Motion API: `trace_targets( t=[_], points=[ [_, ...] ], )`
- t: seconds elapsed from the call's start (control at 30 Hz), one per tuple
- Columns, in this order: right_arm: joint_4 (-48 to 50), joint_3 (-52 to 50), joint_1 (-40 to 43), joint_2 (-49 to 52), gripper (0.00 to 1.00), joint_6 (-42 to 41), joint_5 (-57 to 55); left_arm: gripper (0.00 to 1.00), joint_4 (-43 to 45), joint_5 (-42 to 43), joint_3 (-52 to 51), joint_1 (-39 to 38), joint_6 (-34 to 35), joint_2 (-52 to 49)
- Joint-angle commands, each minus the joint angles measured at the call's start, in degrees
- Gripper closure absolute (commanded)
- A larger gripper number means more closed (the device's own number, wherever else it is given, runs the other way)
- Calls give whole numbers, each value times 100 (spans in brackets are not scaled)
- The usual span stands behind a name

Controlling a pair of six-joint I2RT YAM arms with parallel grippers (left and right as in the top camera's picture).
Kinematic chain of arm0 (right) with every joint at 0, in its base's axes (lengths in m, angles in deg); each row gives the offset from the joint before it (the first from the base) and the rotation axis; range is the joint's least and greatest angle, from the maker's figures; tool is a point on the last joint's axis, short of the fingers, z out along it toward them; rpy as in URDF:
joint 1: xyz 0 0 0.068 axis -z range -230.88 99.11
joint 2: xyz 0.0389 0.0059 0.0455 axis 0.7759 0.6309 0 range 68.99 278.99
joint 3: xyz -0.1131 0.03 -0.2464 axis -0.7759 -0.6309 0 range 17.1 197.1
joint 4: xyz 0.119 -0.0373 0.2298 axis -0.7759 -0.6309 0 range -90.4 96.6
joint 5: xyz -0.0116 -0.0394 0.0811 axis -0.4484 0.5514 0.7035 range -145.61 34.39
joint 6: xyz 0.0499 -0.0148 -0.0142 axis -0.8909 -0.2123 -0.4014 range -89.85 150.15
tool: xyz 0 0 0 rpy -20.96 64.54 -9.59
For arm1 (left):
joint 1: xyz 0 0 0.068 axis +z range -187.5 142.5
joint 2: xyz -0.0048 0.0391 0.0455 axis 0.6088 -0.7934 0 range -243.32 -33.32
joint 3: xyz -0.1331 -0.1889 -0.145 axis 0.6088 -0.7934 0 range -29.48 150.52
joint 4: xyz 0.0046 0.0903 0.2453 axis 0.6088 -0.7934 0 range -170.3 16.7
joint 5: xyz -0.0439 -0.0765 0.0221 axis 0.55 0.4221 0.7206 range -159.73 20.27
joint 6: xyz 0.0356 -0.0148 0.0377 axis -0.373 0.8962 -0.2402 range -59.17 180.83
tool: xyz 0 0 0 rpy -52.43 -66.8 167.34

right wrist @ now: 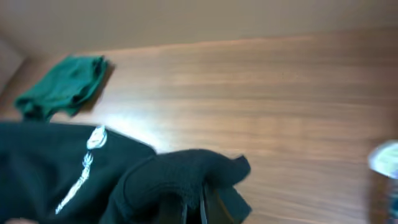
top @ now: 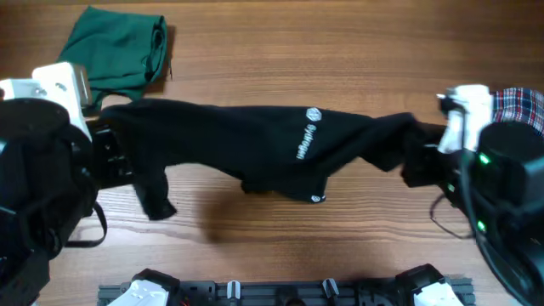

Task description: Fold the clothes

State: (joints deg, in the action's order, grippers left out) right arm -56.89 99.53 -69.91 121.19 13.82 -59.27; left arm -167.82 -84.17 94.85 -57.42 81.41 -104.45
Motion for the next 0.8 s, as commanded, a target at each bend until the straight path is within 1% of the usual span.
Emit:
trace_targets(
  t=[0.0, 0.07, 0.17, 0.23, 0.4, 0.6, 0.77],
  points=[
    [-304, 695, -11, -90, 96, -210, -1058, 96, -98, -13, 33, -26, -66, -195],
    [-514, 1067, -11, -87, 96, -205, -1351, 96, -181, -13, 33, -26, -63, -374],
    [-614, 1283, -11, -83, 96, -214, -1495, 96, -197, -17, 33, -15, -63, -568],
    [-695, 1353, -11, -83, 96, -404, -1733, 96, -197, -17, 33, -15, -46, -706],
    [-1121, 1353, -11, -83, 96, -1152, -2640, 96, -197, -192, 33, -15, 339, -850],
    [-1191, 1471, -11, -85, 96, -1237, -2922, 96, -199, -186, 33, -15, 389, -826],
    [-1443, 2122, -11, -83, 96, -1235, -2942, 96, -197, -79, 33, -17, 391, -649]
  ],
)
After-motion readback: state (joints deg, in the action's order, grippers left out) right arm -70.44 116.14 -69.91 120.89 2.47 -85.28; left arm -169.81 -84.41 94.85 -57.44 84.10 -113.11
